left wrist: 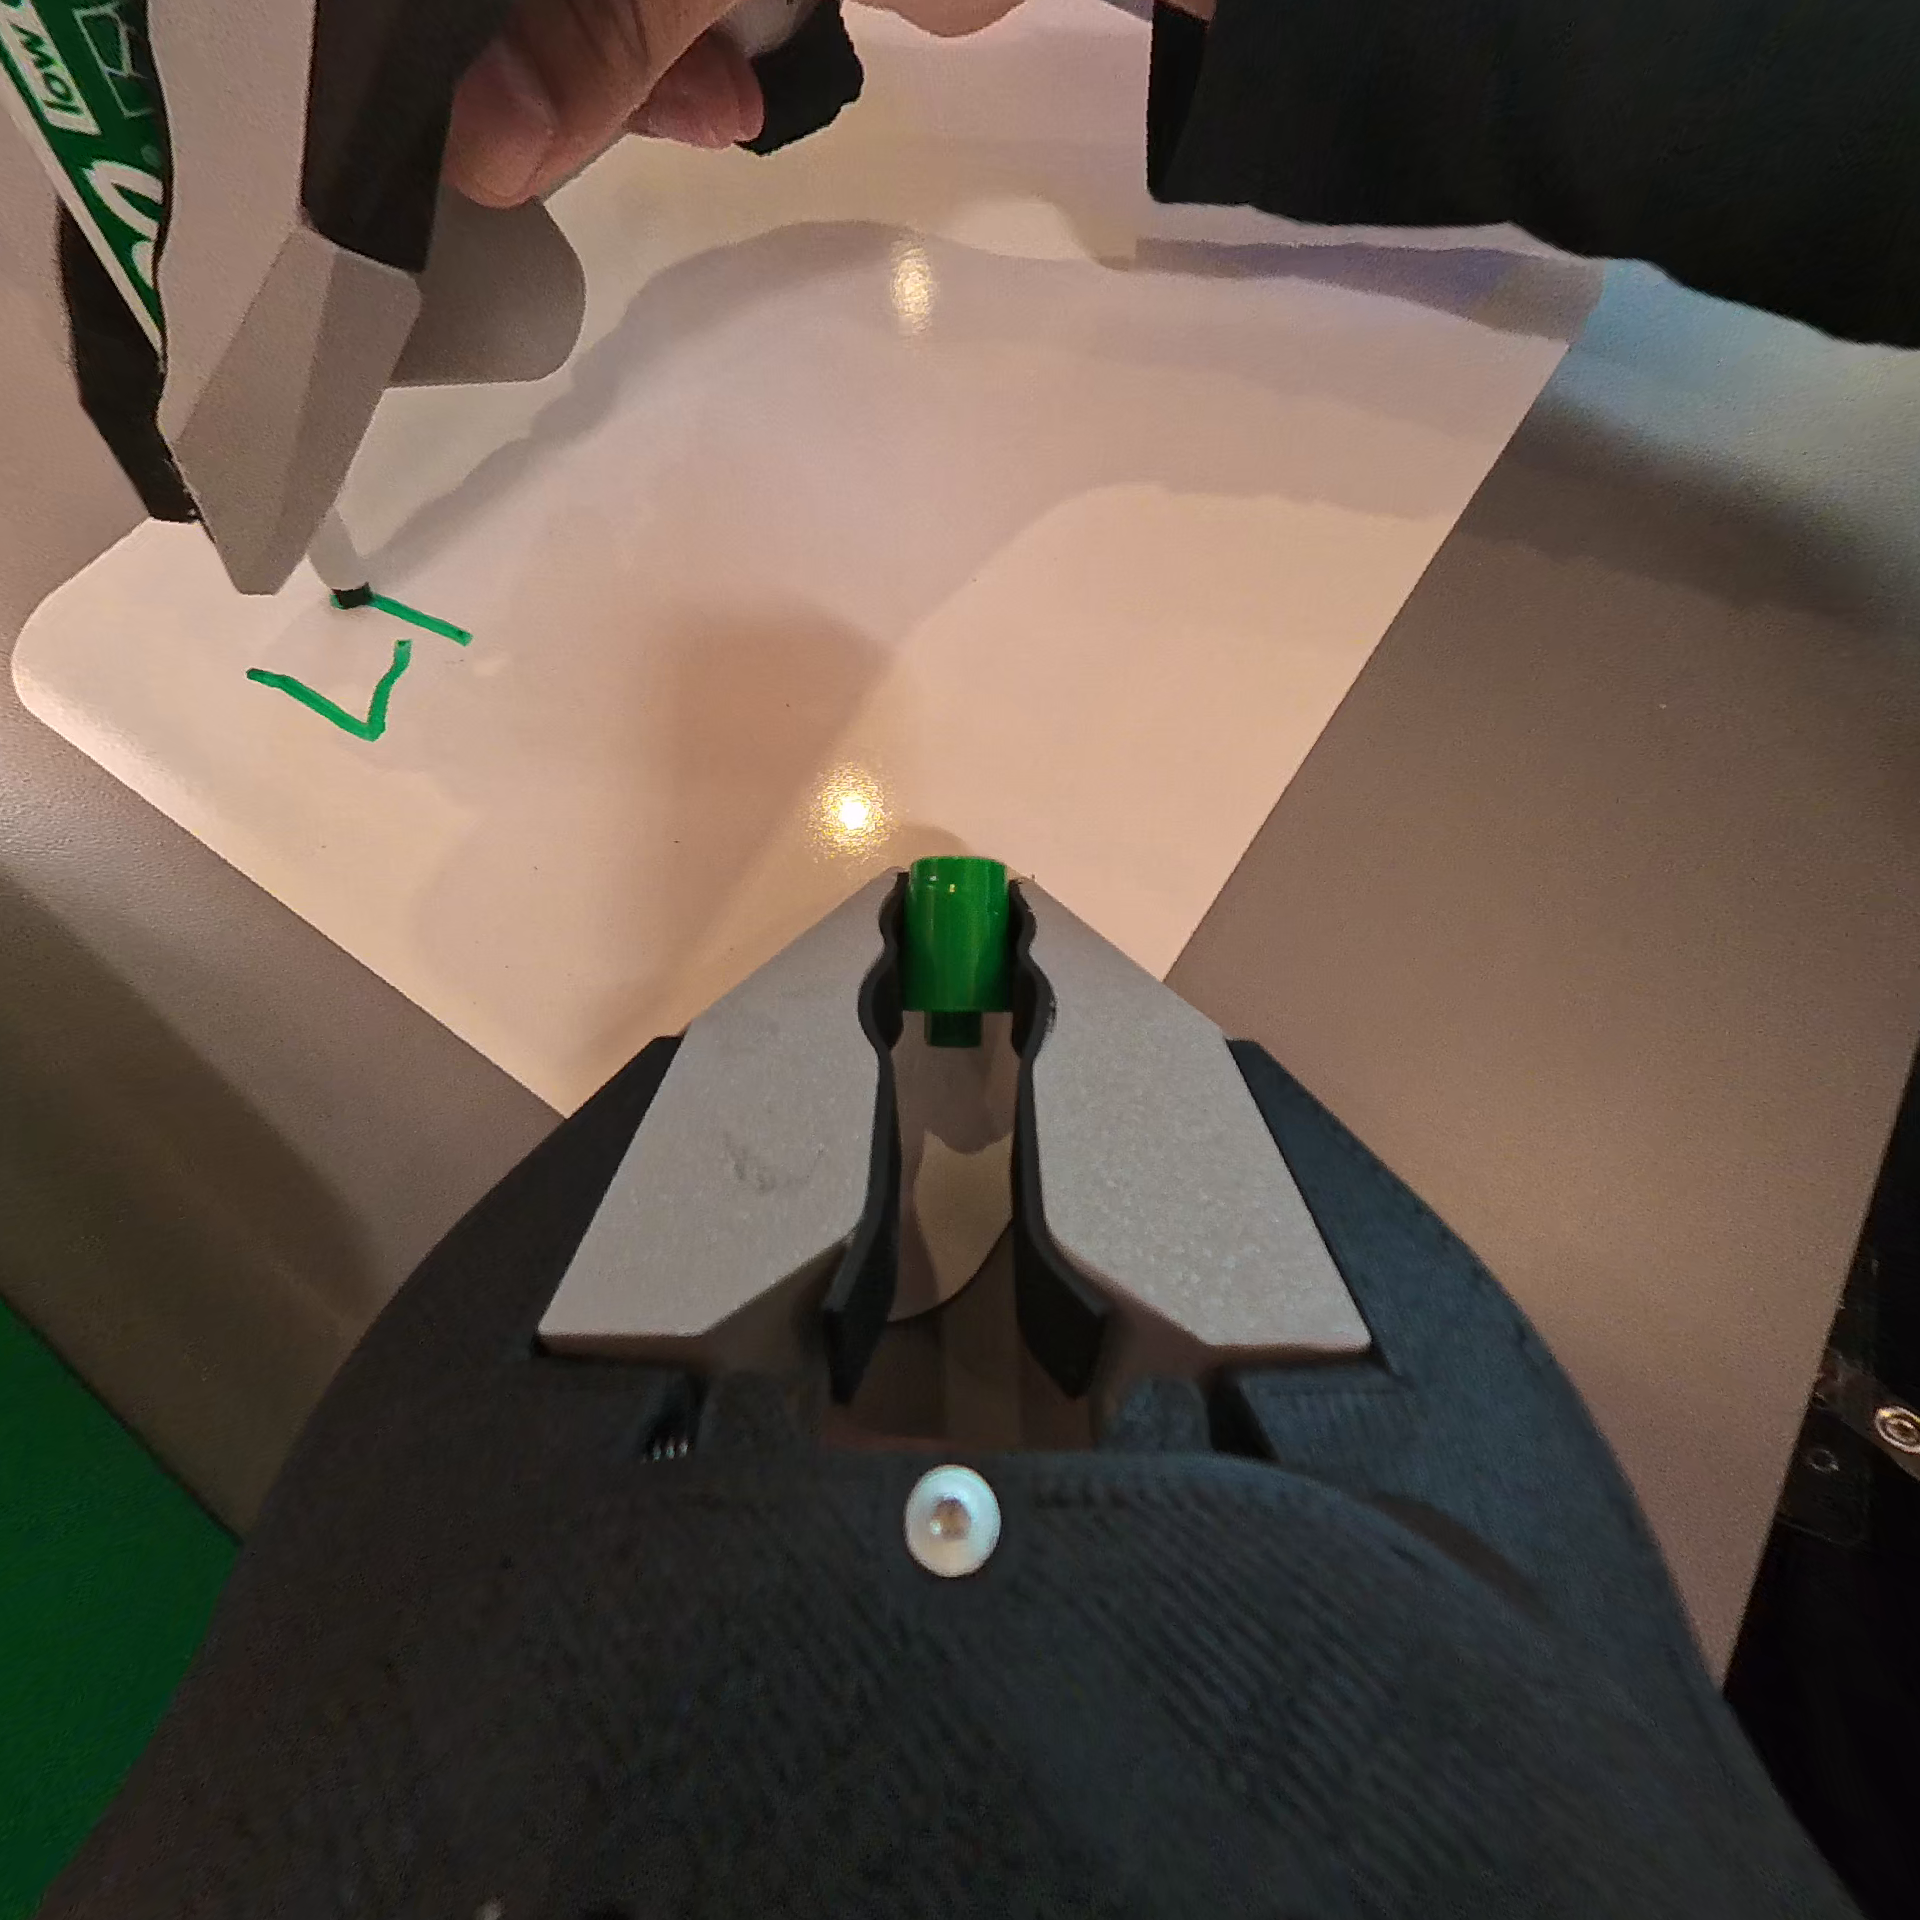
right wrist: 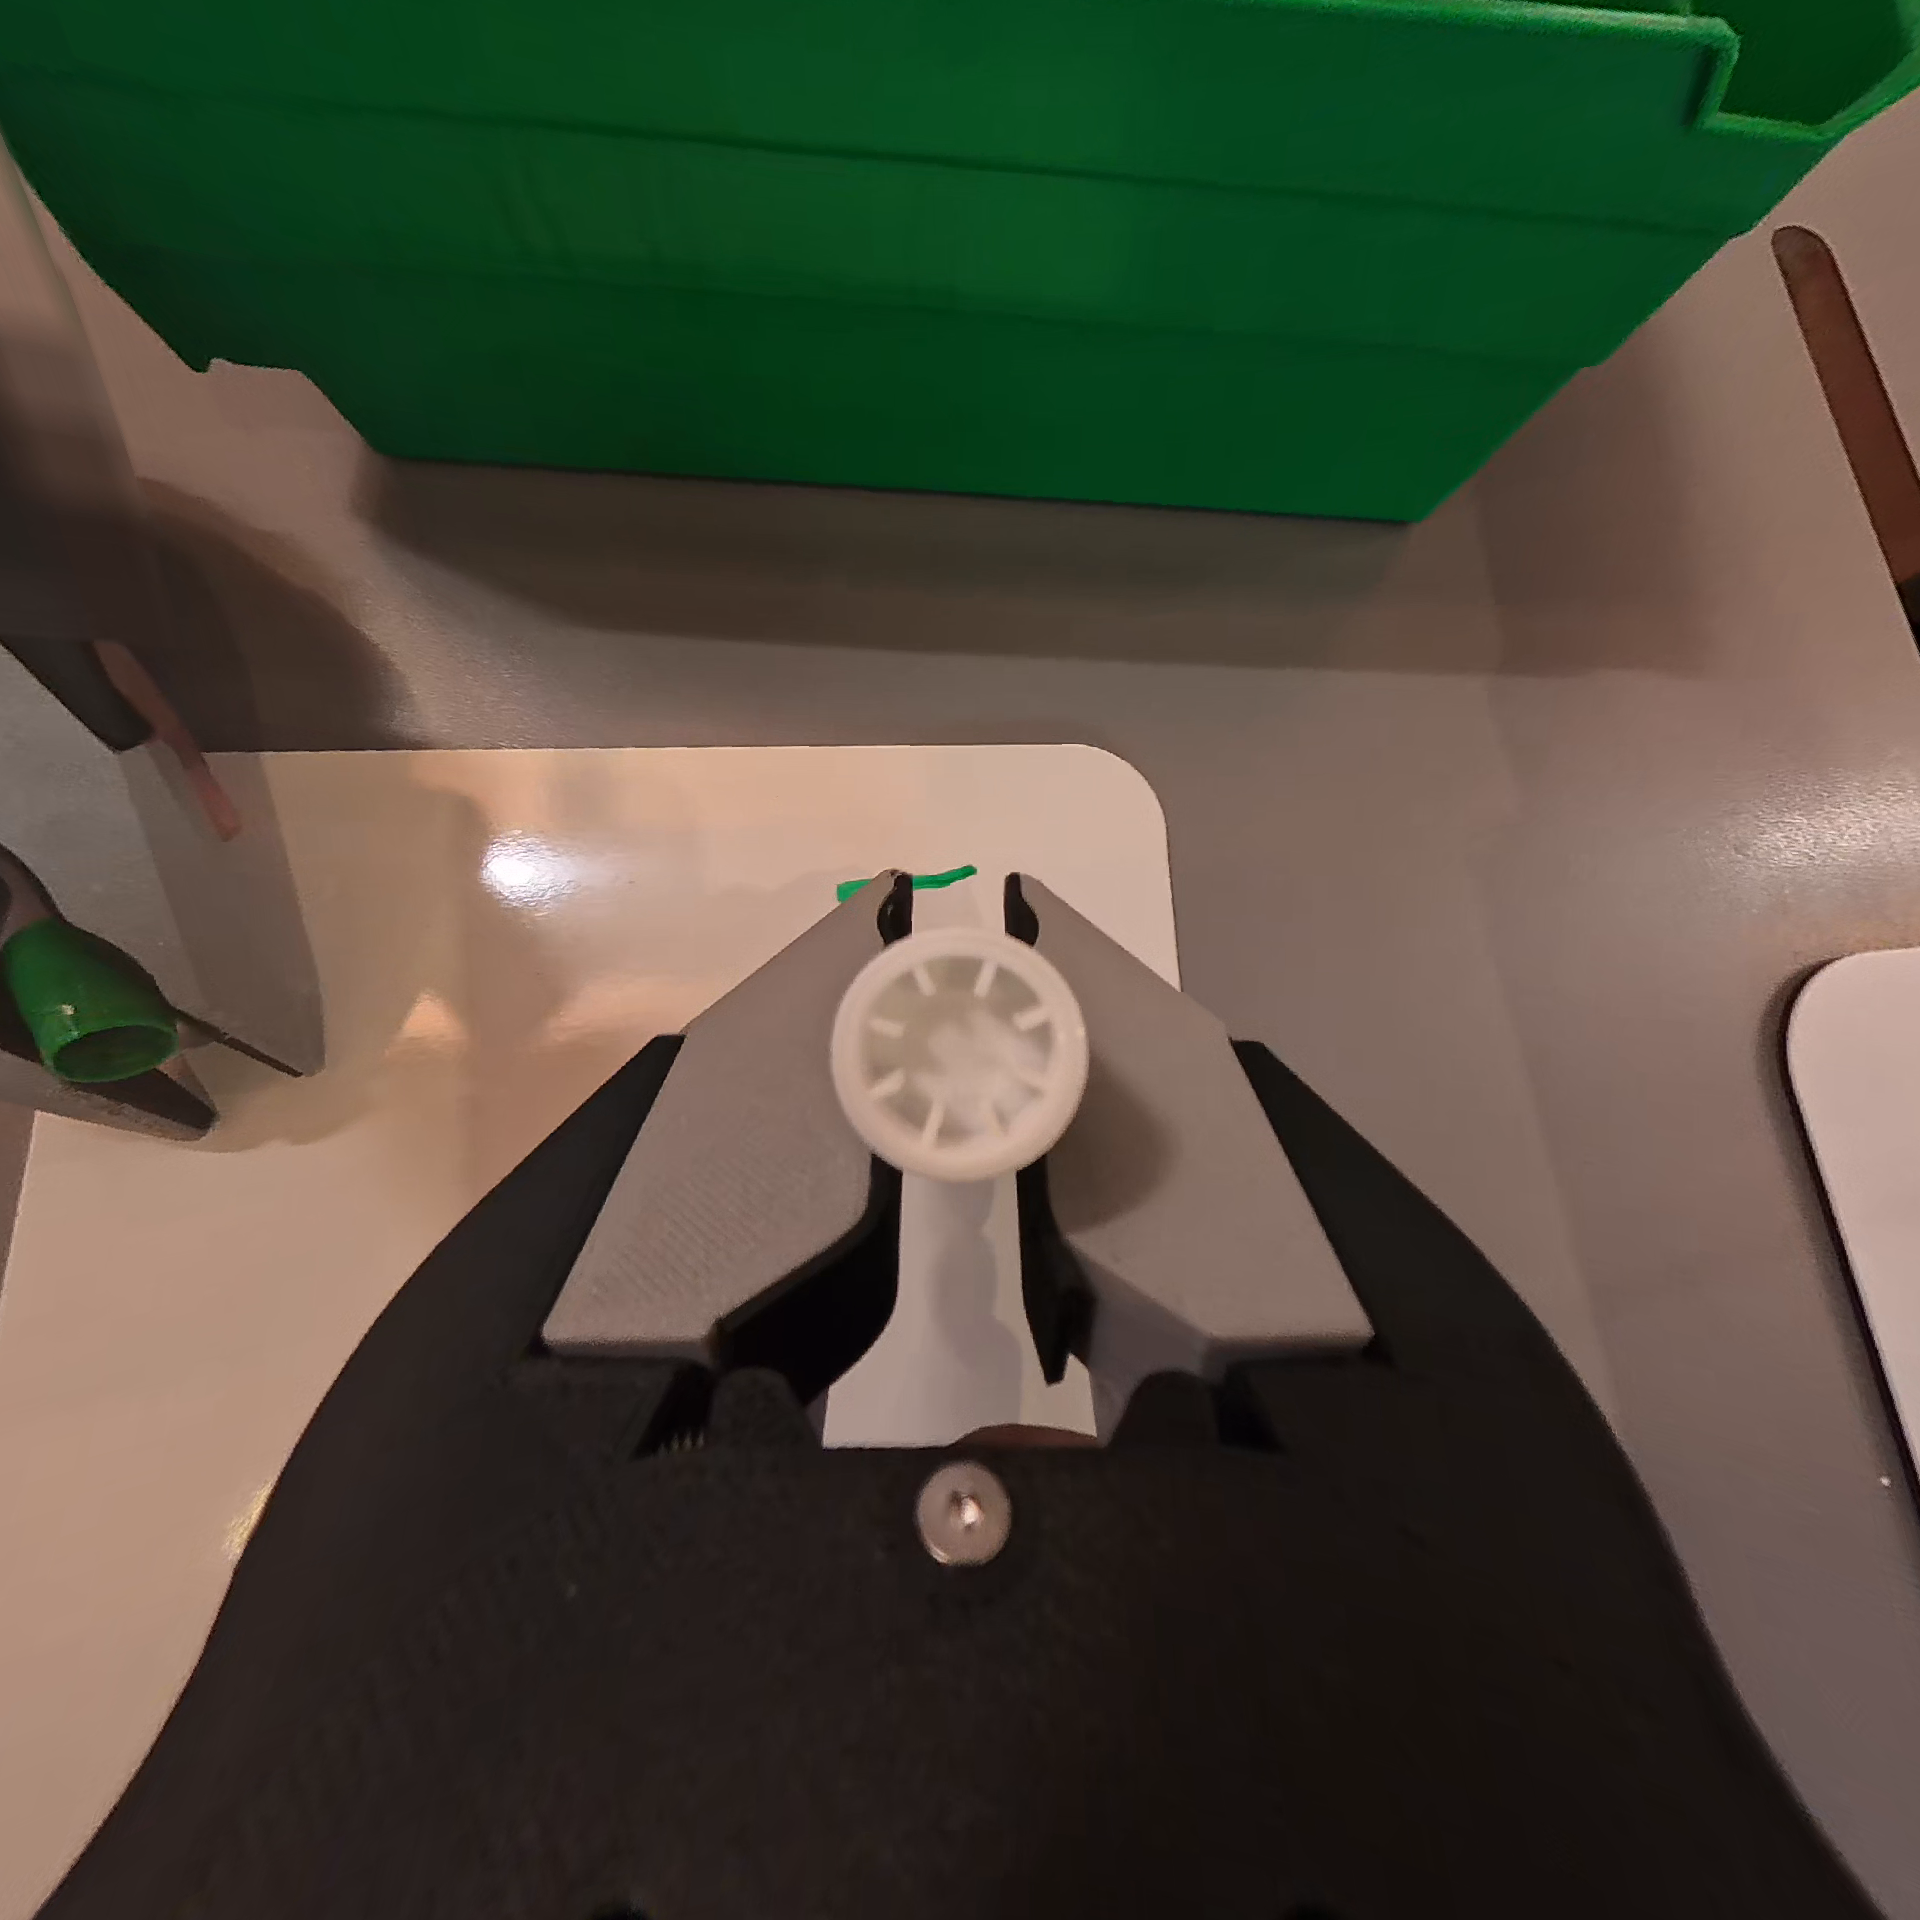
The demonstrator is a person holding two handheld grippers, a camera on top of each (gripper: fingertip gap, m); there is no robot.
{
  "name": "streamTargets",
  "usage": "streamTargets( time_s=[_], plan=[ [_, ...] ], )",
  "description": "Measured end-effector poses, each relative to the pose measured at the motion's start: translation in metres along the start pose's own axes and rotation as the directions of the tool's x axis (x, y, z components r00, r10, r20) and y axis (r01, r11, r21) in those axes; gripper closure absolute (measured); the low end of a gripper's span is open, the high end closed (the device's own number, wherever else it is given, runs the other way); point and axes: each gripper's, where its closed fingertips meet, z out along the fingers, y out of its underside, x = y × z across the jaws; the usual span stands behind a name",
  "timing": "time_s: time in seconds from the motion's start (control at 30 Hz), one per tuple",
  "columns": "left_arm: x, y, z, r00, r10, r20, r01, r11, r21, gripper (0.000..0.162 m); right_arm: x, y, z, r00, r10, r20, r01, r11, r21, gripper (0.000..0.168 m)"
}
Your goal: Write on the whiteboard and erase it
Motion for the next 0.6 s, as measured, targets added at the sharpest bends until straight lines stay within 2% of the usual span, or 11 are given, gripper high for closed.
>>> streamTargets(
  time_s=[0.6],
  plan=[
    [0.0,0.0,0.0,1.0,0.005,0.005,-0.005,1.0,-0.001,0.147,-0.009,0.01,-0.009,1.0,-0.022,0.0,0.022,0.999,-0.048,0.153]
  ],
)
